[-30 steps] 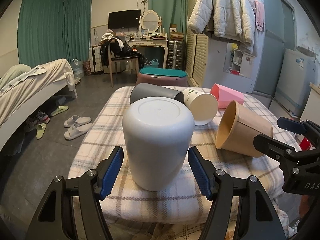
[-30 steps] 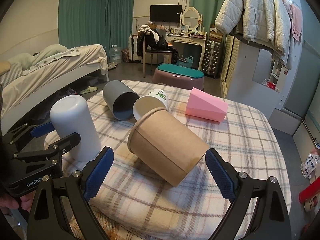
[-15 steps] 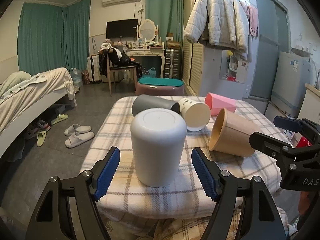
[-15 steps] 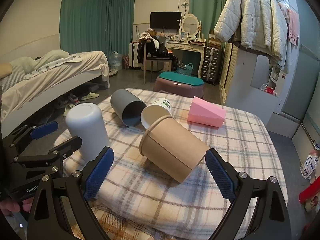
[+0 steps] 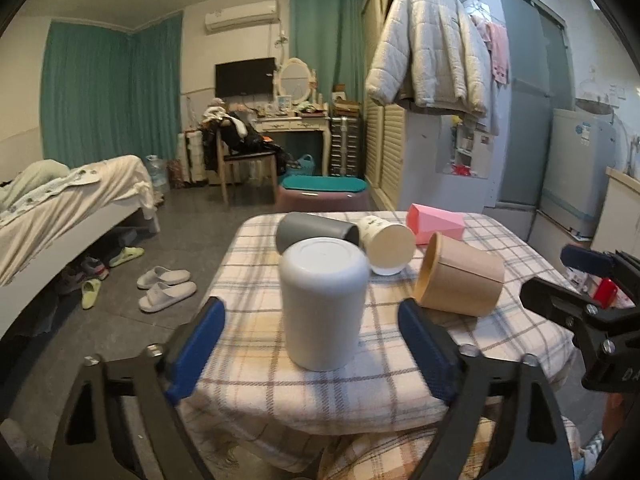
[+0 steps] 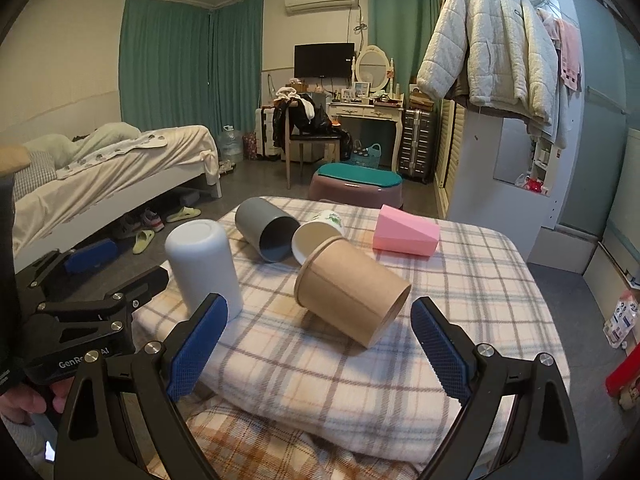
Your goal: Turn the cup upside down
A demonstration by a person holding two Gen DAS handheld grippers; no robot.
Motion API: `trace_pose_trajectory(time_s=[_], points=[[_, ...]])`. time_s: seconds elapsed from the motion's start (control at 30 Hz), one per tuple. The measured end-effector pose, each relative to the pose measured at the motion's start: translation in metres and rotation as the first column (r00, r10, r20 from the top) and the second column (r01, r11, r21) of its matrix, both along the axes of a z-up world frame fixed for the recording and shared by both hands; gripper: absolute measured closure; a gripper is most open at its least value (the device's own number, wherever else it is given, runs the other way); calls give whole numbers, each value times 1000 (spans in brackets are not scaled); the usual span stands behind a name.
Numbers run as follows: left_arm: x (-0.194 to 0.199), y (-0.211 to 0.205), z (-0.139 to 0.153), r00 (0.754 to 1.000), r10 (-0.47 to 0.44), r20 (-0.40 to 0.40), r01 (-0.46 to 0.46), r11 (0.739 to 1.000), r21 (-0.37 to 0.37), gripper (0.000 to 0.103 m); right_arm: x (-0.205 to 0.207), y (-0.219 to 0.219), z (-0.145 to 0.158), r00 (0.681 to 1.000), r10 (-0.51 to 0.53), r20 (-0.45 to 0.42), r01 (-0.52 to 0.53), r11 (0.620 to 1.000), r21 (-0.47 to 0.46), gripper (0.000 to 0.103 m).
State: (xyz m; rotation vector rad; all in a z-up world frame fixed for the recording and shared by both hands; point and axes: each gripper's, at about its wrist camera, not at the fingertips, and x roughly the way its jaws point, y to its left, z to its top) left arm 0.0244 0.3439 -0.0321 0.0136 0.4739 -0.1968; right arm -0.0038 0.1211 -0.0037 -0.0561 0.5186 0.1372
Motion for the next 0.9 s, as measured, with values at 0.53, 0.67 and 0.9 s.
trace_pose_trajectory(time_s=[0.53, 0.67, 0.9], points=[[-18, 21, -10, 992, 118, 46, -121, 991, 53, 0, -6, 7, -22, 999, -42, 19, 42, 999, 23, 0], [-21, 20, -9, 992, 112, 55, -116, 992, 59, 0, -7, 9, -20, 998, -49, 30, 48, 999, 24, 0], [-25, 18, -9, 993, 104, 54, -107, 993, 55, 0, -7, 8, -21, 998, -57, 21, 57, 998, 29, 0]])
